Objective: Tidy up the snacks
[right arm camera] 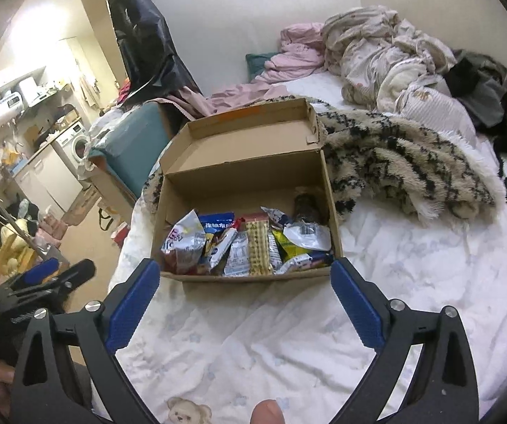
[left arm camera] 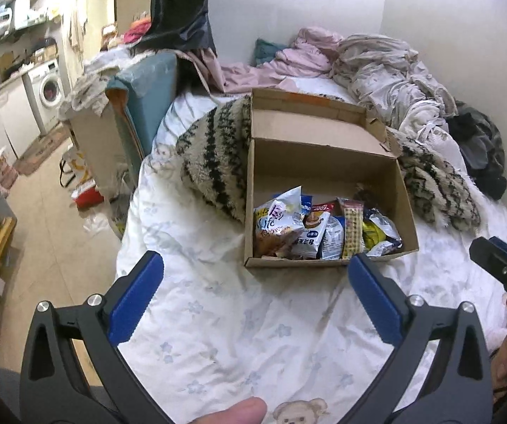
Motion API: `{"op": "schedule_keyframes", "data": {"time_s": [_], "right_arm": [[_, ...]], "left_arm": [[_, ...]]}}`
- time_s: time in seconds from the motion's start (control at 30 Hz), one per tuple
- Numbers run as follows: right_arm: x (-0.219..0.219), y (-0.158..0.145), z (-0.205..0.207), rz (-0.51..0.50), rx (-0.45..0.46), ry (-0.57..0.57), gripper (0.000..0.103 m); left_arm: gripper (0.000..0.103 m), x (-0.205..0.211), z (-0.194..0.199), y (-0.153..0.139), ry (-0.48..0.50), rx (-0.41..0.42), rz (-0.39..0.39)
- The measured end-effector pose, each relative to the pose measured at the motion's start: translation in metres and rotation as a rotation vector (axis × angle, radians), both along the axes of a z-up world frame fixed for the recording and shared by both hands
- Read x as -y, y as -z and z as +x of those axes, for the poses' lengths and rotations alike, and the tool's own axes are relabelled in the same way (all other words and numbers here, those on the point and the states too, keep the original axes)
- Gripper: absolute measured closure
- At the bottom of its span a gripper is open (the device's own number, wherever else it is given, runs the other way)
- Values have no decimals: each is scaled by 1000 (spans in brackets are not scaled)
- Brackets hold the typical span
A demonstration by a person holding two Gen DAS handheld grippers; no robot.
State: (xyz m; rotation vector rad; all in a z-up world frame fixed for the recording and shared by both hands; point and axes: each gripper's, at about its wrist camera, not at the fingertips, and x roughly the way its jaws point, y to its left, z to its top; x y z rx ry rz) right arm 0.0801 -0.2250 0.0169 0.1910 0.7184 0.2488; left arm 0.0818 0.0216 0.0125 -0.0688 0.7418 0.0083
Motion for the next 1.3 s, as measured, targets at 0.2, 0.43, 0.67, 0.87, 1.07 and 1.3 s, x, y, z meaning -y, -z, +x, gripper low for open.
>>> {"op": "schedule_keyframes", "data": {"time_s": [0.2,0.43,0.67,0.87,1.07,1.3], "right_arm": [[-9,5,-23,-78,64,28,0],[-13,22,-31,-115,113,66,0],[-17,30,-11,-170,117,78,0],[-21,30,-6,-188,131,68,0],[-29,33,-9,-208,126,42,0],[-31,37,-9,-195,101,37,0]], "left_arm": [[0,3,-16,9,5,7,-8],[0,11,-9,19,15,15,2],[0,11,-2,21,-10,35,2],[0,2,1,25,-14,3,-40],[0,4,0,24,-9,17,-30],[0,5,-1,24,-10,16,-30]]}}
